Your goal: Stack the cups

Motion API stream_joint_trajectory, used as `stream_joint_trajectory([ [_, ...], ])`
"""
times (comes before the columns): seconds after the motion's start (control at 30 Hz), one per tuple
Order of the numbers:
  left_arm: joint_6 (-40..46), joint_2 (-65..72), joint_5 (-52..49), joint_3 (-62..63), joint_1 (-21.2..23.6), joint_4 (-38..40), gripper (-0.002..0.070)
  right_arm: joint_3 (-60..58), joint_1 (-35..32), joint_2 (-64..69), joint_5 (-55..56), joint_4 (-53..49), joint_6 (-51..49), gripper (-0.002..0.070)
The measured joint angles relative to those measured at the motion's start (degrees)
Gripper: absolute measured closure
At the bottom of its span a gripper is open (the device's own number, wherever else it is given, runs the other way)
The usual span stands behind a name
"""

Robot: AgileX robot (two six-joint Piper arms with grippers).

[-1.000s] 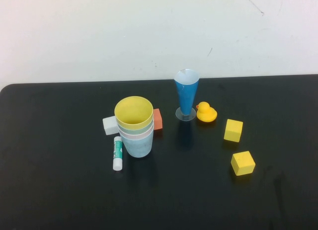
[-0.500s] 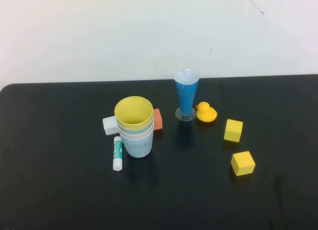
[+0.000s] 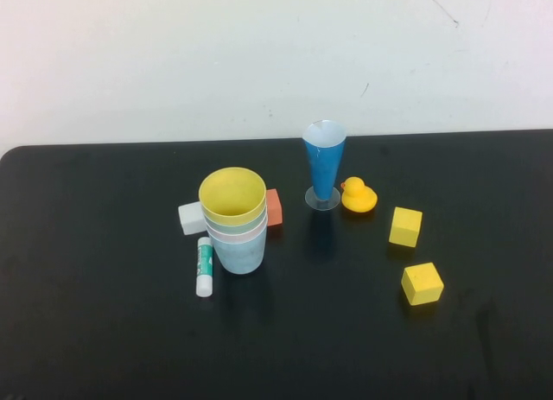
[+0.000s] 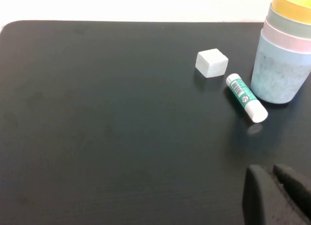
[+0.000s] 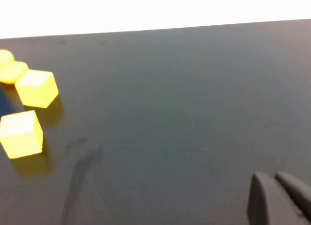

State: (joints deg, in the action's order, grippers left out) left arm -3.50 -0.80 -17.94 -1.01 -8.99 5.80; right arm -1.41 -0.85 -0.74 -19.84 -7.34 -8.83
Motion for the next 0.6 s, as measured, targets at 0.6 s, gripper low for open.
stream_joint_trajectory([
  [0.6, 0.0, 0.0, 0.0, 0.0, 0.2, 0.0, 0.0674, 0.0, 0.0, 0.0, 0.0, -0.5, 1.2, 0.0678],
])
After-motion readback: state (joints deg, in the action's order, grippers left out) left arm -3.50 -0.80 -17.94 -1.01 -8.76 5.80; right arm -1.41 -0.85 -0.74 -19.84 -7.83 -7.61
